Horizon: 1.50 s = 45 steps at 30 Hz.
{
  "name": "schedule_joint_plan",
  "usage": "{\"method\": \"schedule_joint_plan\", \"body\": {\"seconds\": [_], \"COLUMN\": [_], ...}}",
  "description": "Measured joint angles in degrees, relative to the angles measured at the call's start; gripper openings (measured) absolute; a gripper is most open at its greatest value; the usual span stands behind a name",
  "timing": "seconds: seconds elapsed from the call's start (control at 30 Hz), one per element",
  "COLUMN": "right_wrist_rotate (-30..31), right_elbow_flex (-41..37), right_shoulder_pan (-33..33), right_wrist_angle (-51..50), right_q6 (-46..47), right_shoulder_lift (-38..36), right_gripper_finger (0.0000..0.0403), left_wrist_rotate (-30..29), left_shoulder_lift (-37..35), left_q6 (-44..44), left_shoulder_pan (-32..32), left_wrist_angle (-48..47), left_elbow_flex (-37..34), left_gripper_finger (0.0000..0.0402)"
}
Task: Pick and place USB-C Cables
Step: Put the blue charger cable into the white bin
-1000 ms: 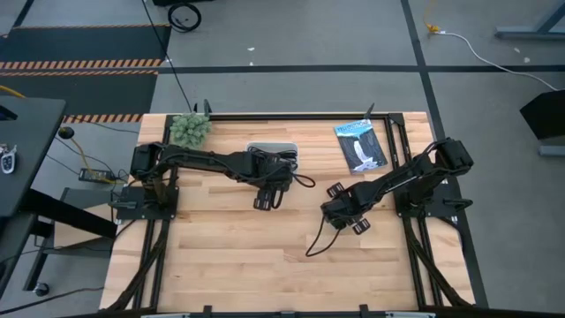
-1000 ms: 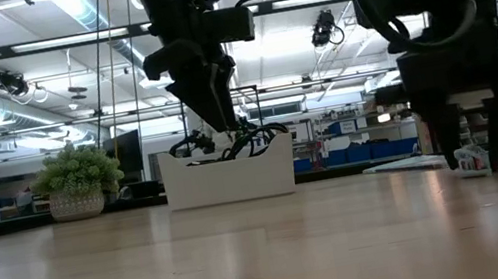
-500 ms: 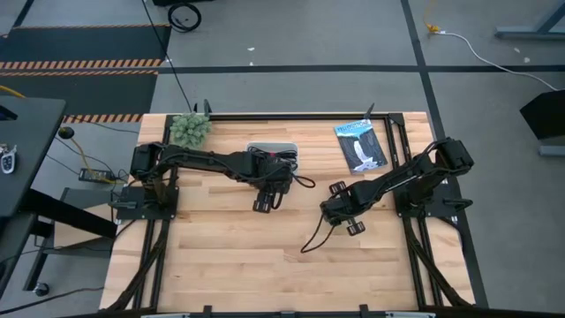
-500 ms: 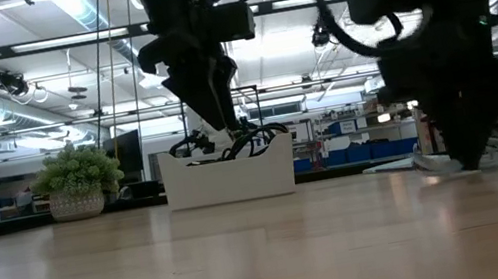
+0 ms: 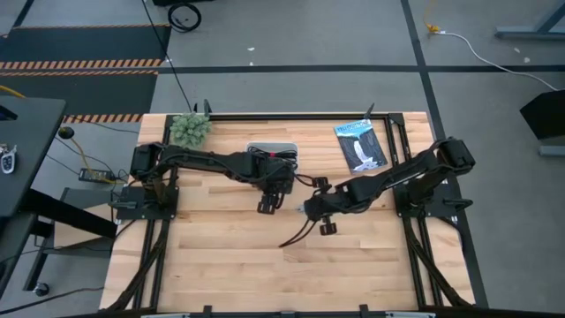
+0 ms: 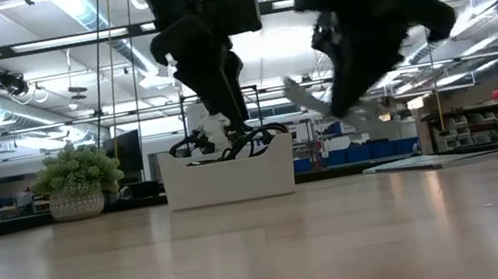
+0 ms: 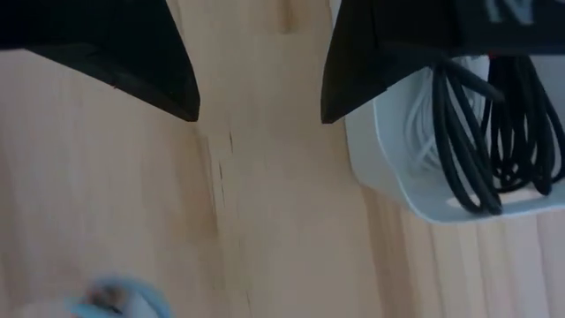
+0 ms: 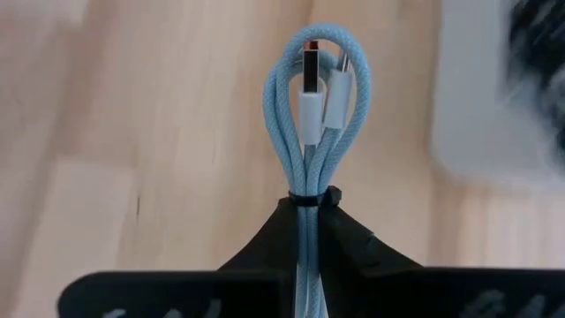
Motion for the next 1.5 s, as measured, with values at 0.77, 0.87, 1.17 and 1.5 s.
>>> {"method": "schedule_joint_plan", "body": {"seconds": [0.77, 0.87, 1.17, 1.5], "right_wrist_rotate": [4.0, 4.0, 4.0, 4.0], "right_elbow_flex": [-30.1, -32.6, -32.9, -32.9], "right_shoulder_pan": [-0.3, -0.3, -0.2, -0.2], "right_wrist_angle": [60.2, 62.9, 64.9, 64.9], "right_q6": [1.0, 2.6, 2.3, 2.3], "right_shoulder_lift": [-13.6, -13.6, -13.6, -13.6], "right_gripper_finger": [0.0029, 0.0029, 0.003, 0.003], "left_wrist_rotate": [2.2, 3.1, 4.8, 4.7], "left_shoulder_lift": [0.0, 0.0, 0.0, 0.0], "left_q6": [2.8, 3.0, 3.0, 2.9], "left_shoulder_pan": [-2.5, -2.5, -2.5, -2.5], "left_wrist_angle": [15.0, 18.3, 24.2, 25.7], "left_elbow_flex": [0.0, 0.0, 0.0, 0.0], "left_gripper_finger": [0.0277, 0.0277, 0.0276, 0.0239]}}
